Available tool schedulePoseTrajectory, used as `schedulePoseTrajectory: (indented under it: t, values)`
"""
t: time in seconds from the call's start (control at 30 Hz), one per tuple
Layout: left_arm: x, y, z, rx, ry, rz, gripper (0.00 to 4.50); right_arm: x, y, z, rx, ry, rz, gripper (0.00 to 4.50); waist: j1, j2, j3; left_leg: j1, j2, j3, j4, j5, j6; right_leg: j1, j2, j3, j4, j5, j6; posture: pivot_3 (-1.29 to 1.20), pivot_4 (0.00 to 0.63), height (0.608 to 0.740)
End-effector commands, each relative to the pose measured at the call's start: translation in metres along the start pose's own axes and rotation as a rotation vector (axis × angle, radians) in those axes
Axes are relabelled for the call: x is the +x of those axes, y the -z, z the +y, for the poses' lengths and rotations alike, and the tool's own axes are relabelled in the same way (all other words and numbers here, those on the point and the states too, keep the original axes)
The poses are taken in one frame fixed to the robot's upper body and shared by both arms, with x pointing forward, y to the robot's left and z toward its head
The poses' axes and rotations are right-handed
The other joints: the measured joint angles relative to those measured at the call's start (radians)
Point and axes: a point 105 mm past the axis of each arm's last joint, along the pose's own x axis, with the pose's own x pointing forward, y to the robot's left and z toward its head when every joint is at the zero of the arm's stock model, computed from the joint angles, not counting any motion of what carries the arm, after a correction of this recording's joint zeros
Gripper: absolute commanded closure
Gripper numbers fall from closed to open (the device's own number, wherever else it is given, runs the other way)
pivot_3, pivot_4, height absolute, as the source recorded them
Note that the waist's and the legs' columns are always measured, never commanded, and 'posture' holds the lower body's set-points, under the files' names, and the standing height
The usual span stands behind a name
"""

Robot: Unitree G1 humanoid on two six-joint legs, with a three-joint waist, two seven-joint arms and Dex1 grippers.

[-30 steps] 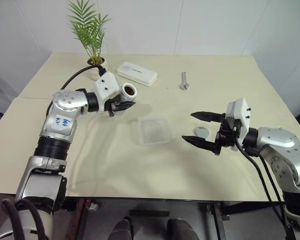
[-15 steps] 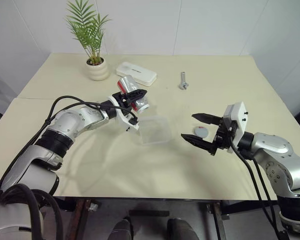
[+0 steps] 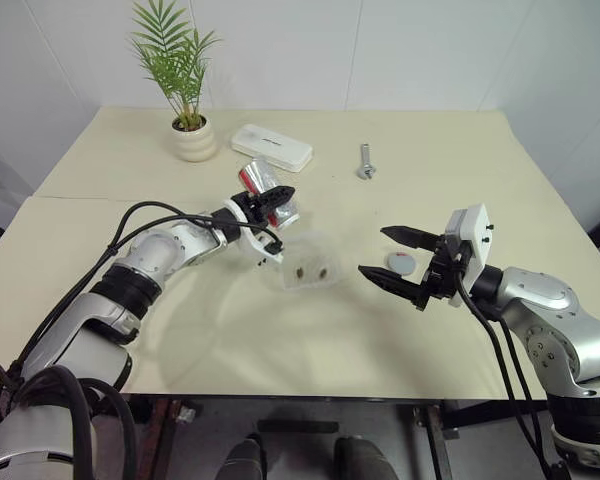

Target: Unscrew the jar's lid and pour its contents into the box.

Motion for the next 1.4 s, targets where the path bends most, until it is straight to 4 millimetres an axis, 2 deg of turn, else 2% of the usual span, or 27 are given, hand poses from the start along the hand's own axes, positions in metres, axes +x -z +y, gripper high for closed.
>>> schedulePoseTrajectory:
  t: [0.03, 0.17, 0.23, 0.3, 0.37, 0.5, 0.6, 0.67, 0.8, 0.9, 0.97, 1.03, 1.17, 1.4]
  values:
    - [-0.009, 0.024, 0.018, -0.180, -0.055, 0.078, 2.49, -0.001, -0.008, 0.009, -0.032, -0.045, -0.034, 0.03, 0.000, 0.000, 0.000, 0.000, 0.000, 0.000, 0.000, 0.000, 0.000, 0.000, 0.000, 0.000, 0.000, 0.000, 0.000, 0.00, 0.150, 0.740]
    - [-0.029, 0.053, 0.010, -0.652, -0.062, 0.219, 2.49, -0.002, -0.004, 0.012, -0.057, -0.077, -0.020, 0.03, -0.004, 0.000, 0.000, 0.001, 0.000, 0.001, 0.000, 0.000, 0.000, 0.000, 0.000, 0.001, 0.001, 0.000, 0.000, 0.00, 0.150, 0.740]
    - [-0.041, 0.069, 0.000, -0.957, -0.077, 0.308, 2.49, -0.002, -0.002, 0.013, -0.074, -0.097, -0.017, 0.03, -0.002, 0.000, 0.000, 0.001, 0.000, 0.001, 0.001, 0.000, 0.000, 0.000, 0.000, 0.001, 0.002, 0.000, 0.000, 0.00, 0.150, 0.740]
    - [-0.056, 0.086, -0.017, -1.308, -0.119, 0.417, 2.49, -0.002, -0.001, 0.012, -0.092, -0.114, -0.017, 0.03, -0.001, 0.000, 0.000, 0.001, 0.000, 0.001, 0.003, 0.000, 0.000, 0.000, 0.000, 0.001, 0.004, 0.000, 0.000, 0.00, 0.150, 0.740]
    - [-0.074, 0.097, -0.033, -1.577, -0.190, 0.501, 2.49, -0.001, -0.001, 0.011, -0.110, -0.122, -0.024, 0.03, -0.003, 0.000, 0.000, 0.001, 0.000, 0.000, 0.005, 0.000, 0.001, 0.000, 0.000, 0.001, 0.005, 0.000, 0.000, 0.00, 0.150, 0.740]
    - [-0.102, 0.110, -0.054, -1.840, -0.336, 0.632, 2.49, -0.001, 0.002, 0.007, -0.133, -0.131, -0.024, 0.03, -0.004, 0.000, 0.000, 0.002, 0.000, 0.000, 0.006, 0.001, 0.001, 0.000, 0.000, 0.001, 0.009, 0.000, -0.001, 0.00, 0.150, 0.740]
    - [-0.122, 0.116, -0.057, -1.944, -0.527, 0.637, 2.49, 0.000, 0.003, 0.005, -0.139, -0.134, -0.022, 0.03, -0.002, 0.000, 0.000, 0.002, 0.000, 0.000, 0.006, 0.002, 0.000, 0.000, 0.000, 0.001, 0.009, 0.001, -0.001, 0.00, 0.150, 0.740]
    - [-0.134, 0.117, -0.067, -1.992, -0.601, 0.686, 2.49, 0.002, 0.003, 0.002, -0.142, -0.128, -0.028, 0.03, 0.000, -0.001, -0.001, 0.002, 0.000, 0.000, 0.007, 0.002, 0.000, 0.001, 0.000, 0.001, 0.009, 0.001, -0.001, 0.00, 0.150, 0.740]
    - [-0.153, 0.102, -0.090, -2.006, -0.631, 0.695, 2.49, 0.011, 0.003, -0.013, -0.155, -0.055, -0.070, 0.03, -0.004, -0.002, -0.001, 0.003, 0.000, 0.000, 0.007, 0.002, 0.000, 0.001, 0.000, 0.002, 0.008, 0.003, -0.001, 0.00, 0.150, 0.740]
    - [-0.157, 0.089, -0.099, -1.994, -0.589, 0.697, 2.49, 0.016, 0.005, -0.019, -0.156, -0.041, -0.076, 0.03, -0.001, -0.002, -0.001, 0.004, 0.000, 0.001, 0.006, 0.003, 0.000, 0.002, 0.000, 0.002, 0.008, 0.004, -0.002, 0.00, 0.150, 0.740]
    - [-0.159, 0.081, -0.101, -2.003, -0.577, 0.673, 1.78, 0.017, 0.007, -0.021, -0.162, -0.046, -0.072, 0.00, 0.000, -0.002, -0.001, 0.004, 0.000, 0.001, 0.006, 0.003, 0.000, 0.002, 0.000, 0.002, 0.008, 0.004, -0.002, 0.00, 0.150, 0.740]
    - [-0.163, 0.077, -0.103, -2.015, -0.579, 0.679, 1.25, 0.017, 0.008, -0.023, -0.160, -0.047, -0.071, 0.00, 0.000, -0.002, -0.002, 0.004, 0.000, 0.001, 0.006, 0.003, 0.000, 0.002, 0.000, 0.003, 0.007, 0.004, -0.002, 0.00, 0.150, 0.740]
    - [-0.178, 0.074, -0.106, -2.004, -0.594, 0.731, 0.03, 0.020, 0.008, -0.024, -0.162, -0.058, -0.074, 0.00, 0.000, -0.002, -0.002, 0.004, 0.000, 0.001, 0.006, 0.003, 0.000, 0.002, 0.000, 0.003, 0.007, 0.004, -0.002, 0.00, 0.150, 0.740]
    - [-0.199, 0.061, -0.096, -1.930, -0.484, 0.724, 0.03, 0.020, 0.006, -0.019, -0.175, -0.092, -0.069, 0.00, -0.003, -0.002, -0.002, 0.007, 0.001, 0.005, 0.003, 0.003, 0.000, 0.002, 0.001, 0.007, 0.007, 0.004, -0.002, 0.00, 0.150, 0.740]
